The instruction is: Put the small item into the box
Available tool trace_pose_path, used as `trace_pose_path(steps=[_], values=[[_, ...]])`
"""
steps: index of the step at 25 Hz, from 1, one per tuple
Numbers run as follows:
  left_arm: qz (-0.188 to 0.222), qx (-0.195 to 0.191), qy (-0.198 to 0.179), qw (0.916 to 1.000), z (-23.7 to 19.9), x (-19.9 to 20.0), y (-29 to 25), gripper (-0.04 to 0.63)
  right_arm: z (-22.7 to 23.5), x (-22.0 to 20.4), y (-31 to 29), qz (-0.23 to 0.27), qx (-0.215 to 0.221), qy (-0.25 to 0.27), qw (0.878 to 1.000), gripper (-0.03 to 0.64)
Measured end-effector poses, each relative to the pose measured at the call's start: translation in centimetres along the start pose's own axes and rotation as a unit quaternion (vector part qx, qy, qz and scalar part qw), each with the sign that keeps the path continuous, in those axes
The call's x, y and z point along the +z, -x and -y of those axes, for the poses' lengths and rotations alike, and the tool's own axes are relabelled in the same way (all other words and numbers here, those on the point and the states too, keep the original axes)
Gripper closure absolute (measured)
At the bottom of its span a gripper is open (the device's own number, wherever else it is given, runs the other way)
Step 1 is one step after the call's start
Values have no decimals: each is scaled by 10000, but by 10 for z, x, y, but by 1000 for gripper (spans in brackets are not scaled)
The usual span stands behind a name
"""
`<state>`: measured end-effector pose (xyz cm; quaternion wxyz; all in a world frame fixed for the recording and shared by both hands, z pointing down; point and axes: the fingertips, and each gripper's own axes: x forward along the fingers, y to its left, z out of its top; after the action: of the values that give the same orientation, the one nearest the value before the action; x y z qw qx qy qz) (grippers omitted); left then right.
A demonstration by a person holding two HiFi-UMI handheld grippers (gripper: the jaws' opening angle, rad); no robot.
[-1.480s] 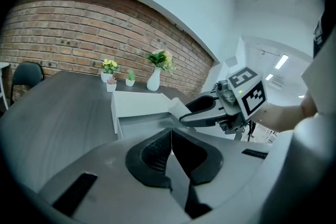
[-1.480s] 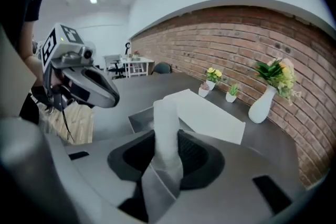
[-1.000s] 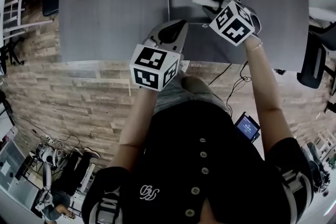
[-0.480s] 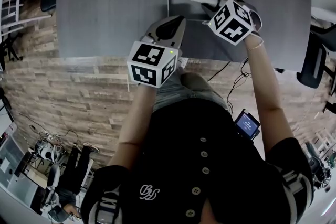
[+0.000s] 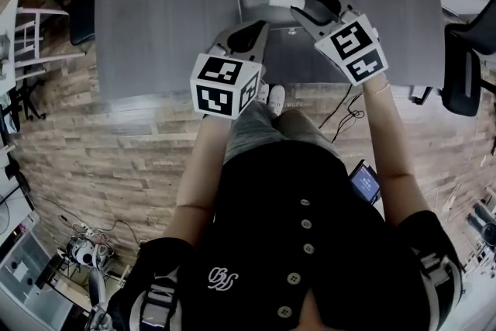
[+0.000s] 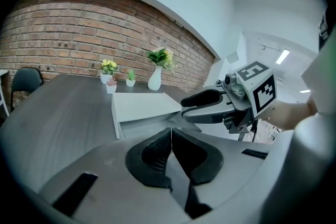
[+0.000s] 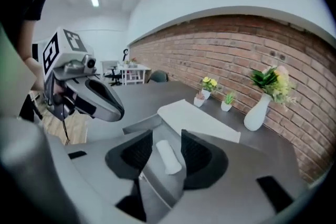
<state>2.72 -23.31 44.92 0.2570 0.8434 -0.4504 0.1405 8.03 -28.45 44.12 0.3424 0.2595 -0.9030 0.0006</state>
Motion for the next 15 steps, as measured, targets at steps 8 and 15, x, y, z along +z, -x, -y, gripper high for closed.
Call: trace_pose_path(steps=[8, 15], values=[[370, -392, -23, 9985, 36, 26, 26, 581, -20, 27, 74, 940, -146, -1171, 9886, 540], [508, -530, -307, 9968, 61, 32, 48, 581, -51, 41, 116, 1790, -279, -1937, 9642, 615]])
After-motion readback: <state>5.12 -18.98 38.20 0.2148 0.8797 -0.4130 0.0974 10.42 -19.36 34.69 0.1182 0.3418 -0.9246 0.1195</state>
